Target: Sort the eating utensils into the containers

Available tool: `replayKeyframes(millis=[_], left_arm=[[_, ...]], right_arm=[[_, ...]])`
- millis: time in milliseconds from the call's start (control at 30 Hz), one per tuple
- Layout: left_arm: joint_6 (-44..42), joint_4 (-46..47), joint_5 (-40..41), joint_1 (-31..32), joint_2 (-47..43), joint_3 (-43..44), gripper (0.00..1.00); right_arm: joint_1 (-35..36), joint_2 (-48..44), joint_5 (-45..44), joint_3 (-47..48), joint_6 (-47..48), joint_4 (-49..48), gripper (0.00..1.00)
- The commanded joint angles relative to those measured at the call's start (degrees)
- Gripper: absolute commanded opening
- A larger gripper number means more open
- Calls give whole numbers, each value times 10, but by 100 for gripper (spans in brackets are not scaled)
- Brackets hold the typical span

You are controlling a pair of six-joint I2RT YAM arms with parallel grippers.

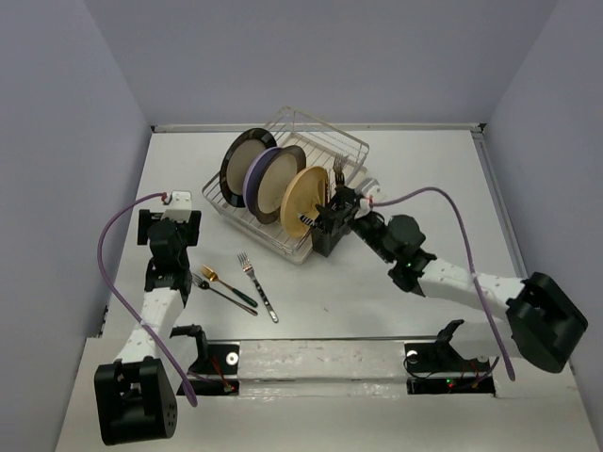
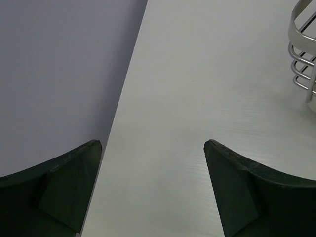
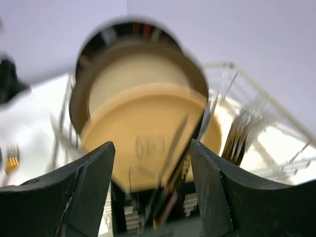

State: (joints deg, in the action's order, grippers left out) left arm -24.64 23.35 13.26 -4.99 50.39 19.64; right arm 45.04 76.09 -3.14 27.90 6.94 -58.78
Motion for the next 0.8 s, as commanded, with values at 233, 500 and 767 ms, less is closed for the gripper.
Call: replayKeyframes(millis=[233, 500, 767], left_arm=[[-8, -80, 26, -3, 3, 73, 99], [3, -145, 33, -42, -13, 84, 99], [10, -144, -20, -77, -24, 83, 99]], right_arm=[[122, -68, -141, 326, -110, 611, 82], [219, 162, -34, 506, -151, 770, 60], [232, 366, -56, 624, -156, 855, 52]])
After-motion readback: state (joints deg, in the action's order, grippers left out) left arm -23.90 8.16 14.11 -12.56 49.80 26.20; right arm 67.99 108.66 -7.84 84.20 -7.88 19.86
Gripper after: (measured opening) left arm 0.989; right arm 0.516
